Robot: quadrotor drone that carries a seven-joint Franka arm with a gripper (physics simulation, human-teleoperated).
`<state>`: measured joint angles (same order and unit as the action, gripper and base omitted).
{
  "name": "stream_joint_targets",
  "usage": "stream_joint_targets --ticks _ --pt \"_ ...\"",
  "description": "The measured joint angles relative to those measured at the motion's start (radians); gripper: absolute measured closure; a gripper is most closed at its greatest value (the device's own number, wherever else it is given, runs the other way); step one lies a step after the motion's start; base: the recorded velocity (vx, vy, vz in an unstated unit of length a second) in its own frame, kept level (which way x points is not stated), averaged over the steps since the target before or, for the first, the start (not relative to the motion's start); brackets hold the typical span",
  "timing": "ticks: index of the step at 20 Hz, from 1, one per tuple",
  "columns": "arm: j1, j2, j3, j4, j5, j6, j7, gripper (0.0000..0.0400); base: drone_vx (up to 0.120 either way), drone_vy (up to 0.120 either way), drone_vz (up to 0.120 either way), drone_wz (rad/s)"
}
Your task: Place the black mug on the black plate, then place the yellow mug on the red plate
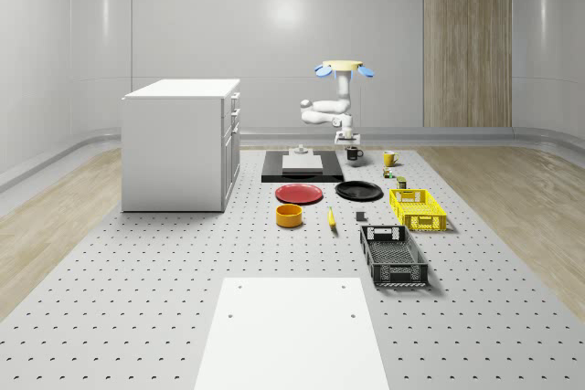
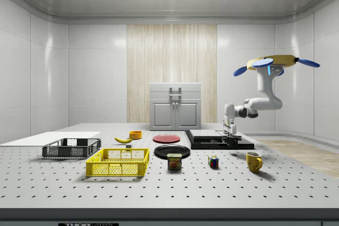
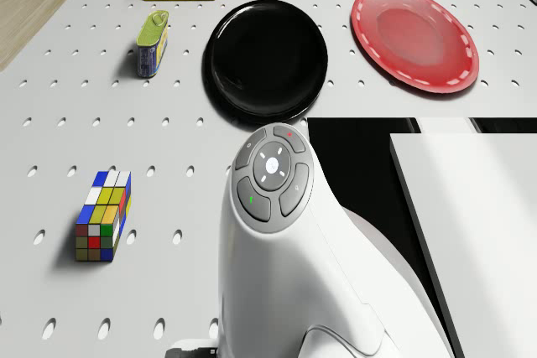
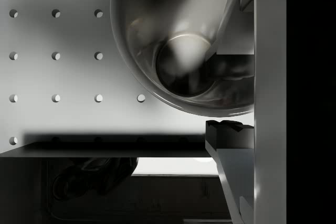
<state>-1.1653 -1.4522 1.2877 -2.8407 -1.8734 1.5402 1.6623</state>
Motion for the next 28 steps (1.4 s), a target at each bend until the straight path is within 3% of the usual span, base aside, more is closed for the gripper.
stream_joint_targets --ticks 3,18,22,28 --pt "-0.001 -0.003 0.018 -0.003 0.018 -0.003 0.002 0.029 0.08 0.0 0.107 0.0" --pt "-0.006 -0.026 0.04 -0.006 0.046 0.012 0.009 0.029 0.12 0.0 0.0 0.0" --pt "-0.008 -0.031 0.041 -0.006 0.048 0.017 0.01 0.029 0.12 -0.1 0.0 0.0" --pt "-0.01 -0.04 0.043 -0.005 0.052 0.025 0.011 0.029 0.12 0.0 0.0 0.0"
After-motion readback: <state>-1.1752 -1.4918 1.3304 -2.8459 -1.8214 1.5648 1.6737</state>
